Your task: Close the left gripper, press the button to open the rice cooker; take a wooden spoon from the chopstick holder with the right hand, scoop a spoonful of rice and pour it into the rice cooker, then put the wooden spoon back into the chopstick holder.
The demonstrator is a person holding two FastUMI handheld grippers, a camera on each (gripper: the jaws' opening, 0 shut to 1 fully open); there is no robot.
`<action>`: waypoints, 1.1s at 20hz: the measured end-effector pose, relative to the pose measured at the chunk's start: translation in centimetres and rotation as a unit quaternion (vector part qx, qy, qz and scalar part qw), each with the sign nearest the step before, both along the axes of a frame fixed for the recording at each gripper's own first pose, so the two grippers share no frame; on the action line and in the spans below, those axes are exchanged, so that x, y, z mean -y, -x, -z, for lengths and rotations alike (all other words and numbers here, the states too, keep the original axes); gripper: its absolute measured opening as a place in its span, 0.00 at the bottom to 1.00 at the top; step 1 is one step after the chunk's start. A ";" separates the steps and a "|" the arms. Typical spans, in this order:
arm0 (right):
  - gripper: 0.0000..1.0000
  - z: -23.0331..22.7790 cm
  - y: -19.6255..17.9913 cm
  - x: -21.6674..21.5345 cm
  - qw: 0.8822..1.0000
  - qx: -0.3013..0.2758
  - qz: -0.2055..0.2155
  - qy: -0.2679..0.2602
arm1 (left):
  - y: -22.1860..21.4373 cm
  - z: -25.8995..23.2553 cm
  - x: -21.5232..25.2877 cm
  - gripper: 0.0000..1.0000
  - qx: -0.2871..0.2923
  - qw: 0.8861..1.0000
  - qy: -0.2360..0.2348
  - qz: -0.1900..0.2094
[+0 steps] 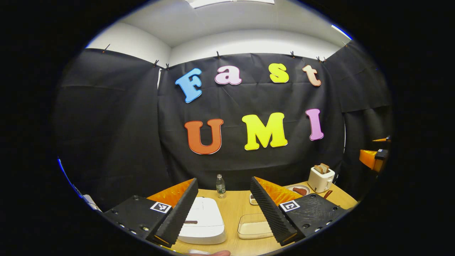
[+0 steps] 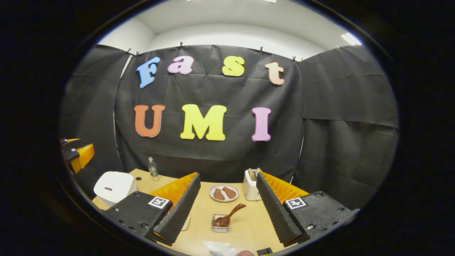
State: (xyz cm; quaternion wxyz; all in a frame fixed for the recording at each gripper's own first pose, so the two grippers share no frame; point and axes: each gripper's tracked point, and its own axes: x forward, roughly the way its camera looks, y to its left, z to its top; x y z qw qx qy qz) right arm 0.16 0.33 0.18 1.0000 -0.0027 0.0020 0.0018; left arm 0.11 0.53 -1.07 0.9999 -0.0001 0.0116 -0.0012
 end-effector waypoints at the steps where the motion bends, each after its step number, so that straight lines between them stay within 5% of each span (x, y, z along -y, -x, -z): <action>1: 1.00 0.1 -0.1 0.0 1.000 -0.002 0.001 0.002 | 0.0 0.0 -0.1 0.90 0.001 1.000 -0.001 -0.002; 6: 1.00 0.5 -0.3 -0.4 1.000 -0.010 0.001 0.004 | -0.8 0.5 -1.1 0.90 -0.004 1.000 -0.005 -0.005; 9: 1.00 0.7 -0.4 -0.8 1.000 -0.015 -0.001 0.010 | -1.1 0.6 -4.0 0.07 0.001 0.998 -0.003 -0.056; 10: 1.00 0.7 -0.5 -1.1 1.000 -0.015 -0.003 0.012 | -1.7 1.6 -4.0 0.00 -0.015 0.998 0.005 -0.058; 22: 1.00 2.8 -1.4 -4.3 0.996 -0.064 -0.015 0.057 | -6.7 19.0 -10.7 0.00 -0.211 0.970 0.057 -0.106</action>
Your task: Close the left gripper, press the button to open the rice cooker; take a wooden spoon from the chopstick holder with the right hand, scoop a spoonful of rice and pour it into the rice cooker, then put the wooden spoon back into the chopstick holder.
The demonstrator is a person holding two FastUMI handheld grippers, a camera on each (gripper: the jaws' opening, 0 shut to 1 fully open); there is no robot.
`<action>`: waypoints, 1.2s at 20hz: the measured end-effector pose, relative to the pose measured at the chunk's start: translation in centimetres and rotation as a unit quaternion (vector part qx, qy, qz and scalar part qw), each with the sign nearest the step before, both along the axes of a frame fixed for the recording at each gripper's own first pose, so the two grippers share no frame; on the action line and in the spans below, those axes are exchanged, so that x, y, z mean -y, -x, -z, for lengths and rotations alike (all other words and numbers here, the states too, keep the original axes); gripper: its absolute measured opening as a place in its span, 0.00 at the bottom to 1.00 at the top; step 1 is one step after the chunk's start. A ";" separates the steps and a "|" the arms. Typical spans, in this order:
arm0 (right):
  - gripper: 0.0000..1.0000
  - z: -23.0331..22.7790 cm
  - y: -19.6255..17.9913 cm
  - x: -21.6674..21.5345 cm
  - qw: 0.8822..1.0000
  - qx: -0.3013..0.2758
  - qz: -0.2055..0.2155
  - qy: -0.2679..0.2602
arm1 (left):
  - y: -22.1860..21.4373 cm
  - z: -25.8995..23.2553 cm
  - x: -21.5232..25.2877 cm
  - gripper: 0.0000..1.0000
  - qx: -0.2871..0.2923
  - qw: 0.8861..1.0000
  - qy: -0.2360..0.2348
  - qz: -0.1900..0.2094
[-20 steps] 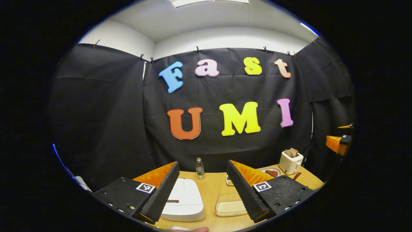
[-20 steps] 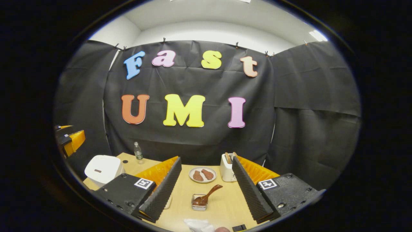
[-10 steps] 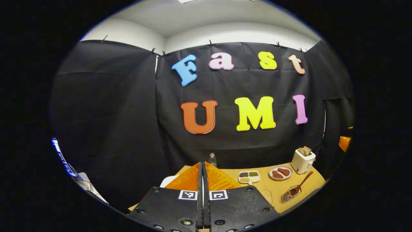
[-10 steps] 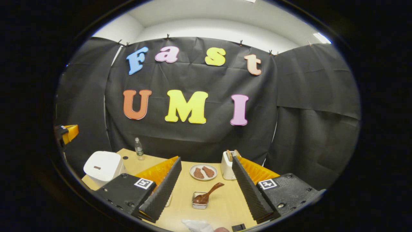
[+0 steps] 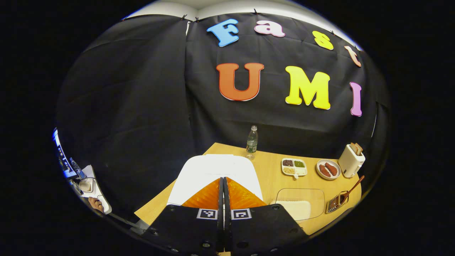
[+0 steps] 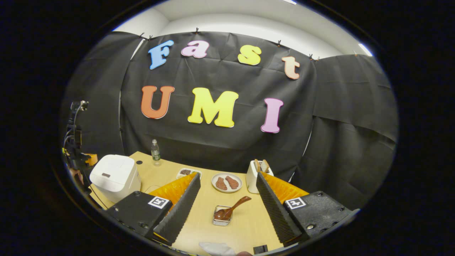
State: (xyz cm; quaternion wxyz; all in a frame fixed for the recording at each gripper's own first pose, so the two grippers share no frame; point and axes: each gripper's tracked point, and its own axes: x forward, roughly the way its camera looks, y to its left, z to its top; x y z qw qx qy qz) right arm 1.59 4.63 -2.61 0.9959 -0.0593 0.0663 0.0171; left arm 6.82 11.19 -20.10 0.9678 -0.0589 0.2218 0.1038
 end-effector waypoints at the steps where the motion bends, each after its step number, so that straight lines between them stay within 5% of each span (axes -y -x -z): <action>1: 1.00 0.3 -0.1 -0.2 1.000 -0.005 0.001 0.003 | -0.3 1.2 -0.1 0.00 -0.009 1.000 0.003 0.000; 12: 1.00 1.8 -0.6 -1.9 0.999 -0.035 -0.004 0.016 | -0.9 8.8 -0.4 0.00 -0.096 0.995 0.029 -0.001; 20: 1.00 2.2 -0.8 -1.6 0.999 -0.041 -0.004 0.011 | -0.7 10.0 -0.7 0.00 -0.131 0.991 0.031 -0.010; 24: 1.00 2.1 -0.9 -1.3 0.999 -0.039 -0.003 0.011 | -0.7 10.3 -0.9 0.00 -0.140 0.990 -0.010 0.008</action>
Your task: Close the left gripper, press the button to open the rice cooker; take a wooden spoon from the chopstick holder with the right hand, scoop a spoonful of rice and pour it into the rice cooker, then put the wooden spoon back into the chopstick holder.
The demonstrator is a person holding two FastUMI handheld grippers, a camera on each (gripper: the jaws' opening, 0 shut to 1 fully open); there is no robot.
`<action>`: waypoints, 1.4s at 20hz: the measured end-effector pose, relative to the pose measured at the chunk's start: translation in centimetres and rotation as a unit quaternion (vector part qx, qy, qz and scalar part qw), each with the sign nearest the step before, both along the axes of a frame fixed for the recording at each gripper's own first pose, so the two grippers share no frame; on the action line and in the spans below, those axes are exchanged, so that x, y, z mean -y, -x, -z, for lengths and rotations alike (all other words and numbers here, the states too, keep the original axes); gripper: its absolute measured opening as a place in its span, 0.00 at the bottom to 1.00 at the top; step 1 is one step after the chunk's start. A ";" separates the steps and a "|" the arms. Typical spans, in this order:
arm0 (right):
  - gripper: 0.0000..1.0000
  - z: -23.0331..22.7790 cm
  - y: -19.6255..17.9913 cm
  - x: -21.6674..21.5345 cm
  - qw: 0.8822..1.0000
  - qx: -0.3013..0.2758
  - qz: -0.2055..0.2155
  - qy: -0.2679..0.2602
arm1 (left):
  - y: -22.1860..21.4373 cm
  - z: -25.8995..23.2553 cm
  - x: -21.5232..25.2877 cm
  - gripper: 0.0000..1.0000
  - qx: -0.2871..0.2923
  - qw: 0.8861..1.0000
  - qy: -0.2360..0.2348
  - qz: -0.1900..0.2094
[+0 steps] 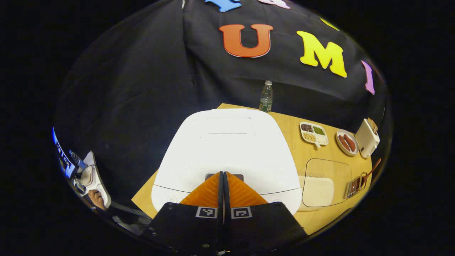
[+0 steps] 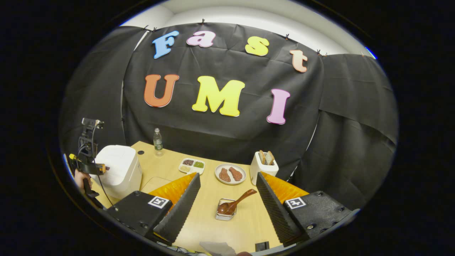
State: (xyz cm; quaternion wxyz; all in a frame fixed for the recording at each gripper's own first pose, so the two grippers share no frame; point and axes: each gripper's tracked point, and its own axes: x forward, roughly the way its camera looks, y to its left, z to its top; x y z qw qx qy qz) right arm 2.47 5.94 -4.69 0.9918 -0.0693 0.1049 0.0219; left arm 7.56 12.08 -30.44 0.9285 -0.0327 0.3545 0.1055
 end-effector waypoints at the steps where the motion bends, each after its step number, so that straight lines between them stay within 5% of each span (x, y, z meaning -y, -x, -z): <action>1: 1.00 0.1 -0.1 -0.1 1.000 -0.001 -0.001 -0.001 | -0.1 0.1 -0.1 0.01 0.002 1.000 -0.011 0.000; 5: 1.00 0.1 -0.3 -0.1 1.000 -0.001 -0.002 -0.006 | 0.0 -0.4 0.0 0.01 -0.007 0.999 0.034 -0.009; 9: 1.00 -1.0 -0.4 -0.1 0.999 0.024 -0.006 -0.025 | -1.6 -4.4 -0.9 0.00 0.073 0.997 -0.001 -0.015; 11: 1.00 -2.0 -0.3 -0.3 0.997 0.051 -0.011 -0.051 | -2.4 -10.5 -2.3 0.00 0.174 0.983 -0.047 -0.036; 13: 1.00 -2.7 -0.2 0.0 0.995 0.072 -0.011 -0.067 | -1.9 -17.0 -2.6 0.01 0.280 0.956 -0.079 -0.046; 15: 1.00 -3.0 -0.2 0.6 0.994 0.086 -0.004 -0.066 | -0.8 -21.4 -2.4 0.20 0.343 0.934 -0.096 -0.041; 16: 1.00 -3.0 -0.2 0.8 0.994 0.089 -0.001 -0.064 | -0.4 -22.7 -2.2 0.33 0.353 0.929 -0.105 -0.040; 17: 1.00 -3.1 -0.1 0.8 0.994 0.091 -0.001 -0.063 | 0.1 -23.7 -1.7 0.35 0.359 0.926 -0.108 -0.034; 19: 1.00 -3.5 -0.1 1.1 0.993 0.098 0.001 -0.064 | 1.5 -25.3 -0.4 0.38 0.371 0.923 -0.101 -0.011; 22: 1.00 -3.8 0.0 1.5 0.993 0.104 0.005 -0.063 | 2.5 -26.8 0.7 0.59 0.382 0.920 -0.089 0.006; 25: 1.00 -4.1 0.0 2.0 0.992 0.109 0.010 -0.062 | 3.6 -27.5 1.9 0.59 0.382 0.921 -0.068 0.023; 26: 1.00 -4.0 0.1 2.1 0.992 0.110 0.012 -0.062 | 4.1 -27.6 2.4 0.86 0.382 0.921 -0.066 0.031; 28: 1.00 -3.9 0.2 2.2 0.991 0.113 0.012 -0.064 | 4.9 -27.6 2.4 0.94 0.382 0.920 -0.076 0.036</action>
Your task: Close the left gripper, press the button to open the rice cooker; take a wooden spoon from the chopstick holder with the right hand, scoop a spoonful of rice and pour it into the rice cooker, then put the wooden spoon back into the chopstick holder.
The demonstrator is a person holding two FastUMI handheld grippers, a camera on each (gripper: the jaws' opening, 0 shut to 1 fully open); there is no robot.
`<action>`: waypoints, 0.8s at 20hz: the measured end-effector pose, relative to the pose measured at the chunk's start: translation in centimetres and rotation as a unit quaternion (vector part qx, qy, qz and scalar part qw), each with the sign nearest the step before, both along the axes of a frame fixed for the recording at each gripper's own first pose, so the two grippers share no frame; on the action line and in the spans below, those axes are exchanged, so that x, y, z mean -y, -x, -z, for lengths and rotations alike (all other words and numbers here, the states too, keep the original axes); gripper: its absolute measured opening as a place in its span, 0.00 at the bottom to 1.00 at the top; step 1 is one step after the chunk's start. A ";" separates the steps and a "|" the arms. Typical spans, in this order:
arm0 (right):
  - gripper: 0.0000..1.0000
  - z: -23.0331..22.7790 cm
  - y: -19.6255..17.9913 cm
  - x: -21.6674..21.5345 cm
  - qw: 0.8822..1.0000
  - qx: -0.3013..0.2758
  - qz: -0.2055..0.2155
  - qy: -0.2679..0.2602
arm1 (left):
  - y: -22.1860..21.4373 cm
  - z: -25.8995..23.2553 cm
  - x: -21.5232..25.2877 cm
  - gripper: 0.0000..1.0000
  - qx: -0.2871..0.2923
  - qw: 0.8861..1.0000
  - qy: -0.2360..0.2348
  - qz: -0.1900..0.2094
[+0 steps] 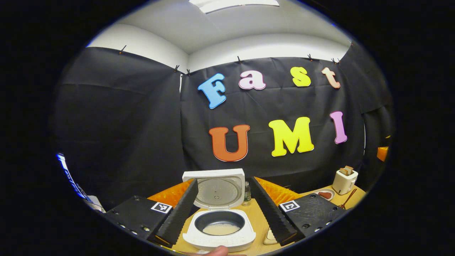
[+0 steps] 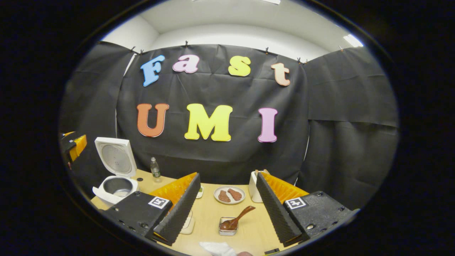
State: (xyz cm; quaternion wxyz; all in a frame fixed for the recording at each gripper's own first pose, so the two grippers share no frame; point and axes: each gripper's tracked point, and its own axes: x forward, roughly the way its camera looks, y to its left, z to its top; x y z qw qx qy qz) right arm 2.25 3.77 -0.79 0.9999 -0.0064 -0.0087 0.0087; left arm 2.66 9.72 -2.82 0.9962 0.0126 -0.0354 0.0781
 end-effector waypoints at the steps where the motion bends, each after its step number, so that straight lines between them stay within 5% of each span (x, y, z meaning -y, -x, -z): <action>1: 1.00 0.2 0.1 0.1 1.000 -0.002 0.000 0.000 | 0.4 -0.3 -0.1 0.95 0.003 1.000 -0.006 -0.004; 11: 1.00 2.6 -0.1 1.8 1.000 -0.015 0.018 -0.014 | 1.7 -0.4 1.7 0.95 -0.007 1.000 -0.003 0.019; 16: 1.00 9.5 -2.2 3.2 0.997 -0.061 0.037 -0.029 | 1.8 -0.7 2.1 0.95 -0.007 1.000 -0.005 0.023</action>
